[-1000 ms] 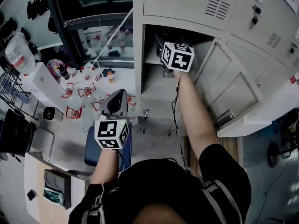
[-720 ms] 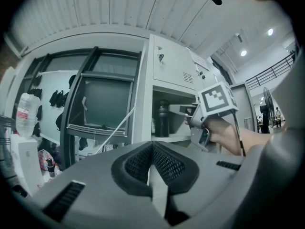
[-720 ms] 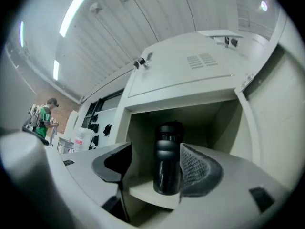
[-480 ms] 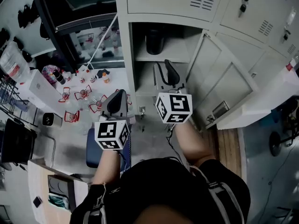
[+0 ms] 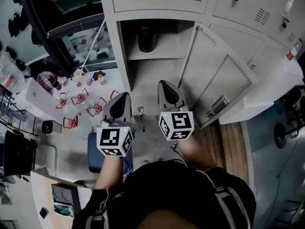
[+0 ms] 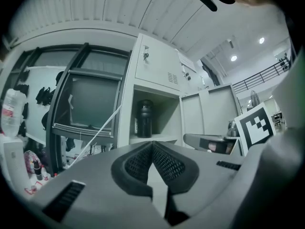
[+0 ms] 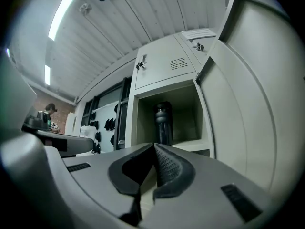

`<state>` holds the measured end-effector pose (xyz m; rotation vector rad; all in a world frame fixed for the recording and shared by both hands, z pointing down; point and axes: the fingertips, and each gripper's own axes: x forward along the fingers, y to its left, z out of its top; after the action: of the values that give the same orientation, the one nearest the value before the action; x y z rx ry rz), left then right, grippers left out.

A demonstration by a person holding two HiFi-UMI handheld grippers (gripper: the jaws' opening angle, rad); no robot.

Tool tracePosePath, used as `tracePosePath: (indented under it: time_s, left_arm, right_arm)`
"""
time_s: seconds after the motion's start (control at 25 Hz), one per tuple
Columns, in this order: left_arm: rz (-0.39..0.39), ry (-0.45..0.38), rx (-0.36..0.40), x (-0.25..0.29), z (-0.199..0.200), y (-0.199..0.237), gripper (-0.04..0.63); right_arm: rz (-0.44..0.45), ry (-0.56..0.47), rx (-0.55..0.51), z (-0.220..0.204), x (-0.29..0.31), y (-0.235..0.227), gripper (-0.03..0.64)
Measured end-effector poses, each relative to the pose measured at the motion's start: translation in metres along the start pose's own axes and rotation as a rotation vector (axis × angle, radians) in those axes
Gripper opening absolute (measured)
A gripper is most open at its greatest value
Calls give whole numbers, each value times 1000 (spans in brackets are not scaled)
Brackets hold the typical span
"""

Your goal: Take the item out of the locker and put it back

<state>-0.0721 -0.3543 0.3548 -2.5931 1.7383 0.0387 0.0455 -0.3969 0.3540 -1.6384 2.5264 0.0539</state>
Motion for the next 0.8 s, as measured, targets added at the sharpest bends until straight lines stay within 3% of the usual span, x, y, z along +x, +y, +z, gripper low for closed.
tracePosePath:
  time_s: [0.8]
  left_arm:
    - [3, 1, 5, 8, 1, -7, 12]
  right_arm:
    - [37, -11, 25, 10, -3, -1, 14]
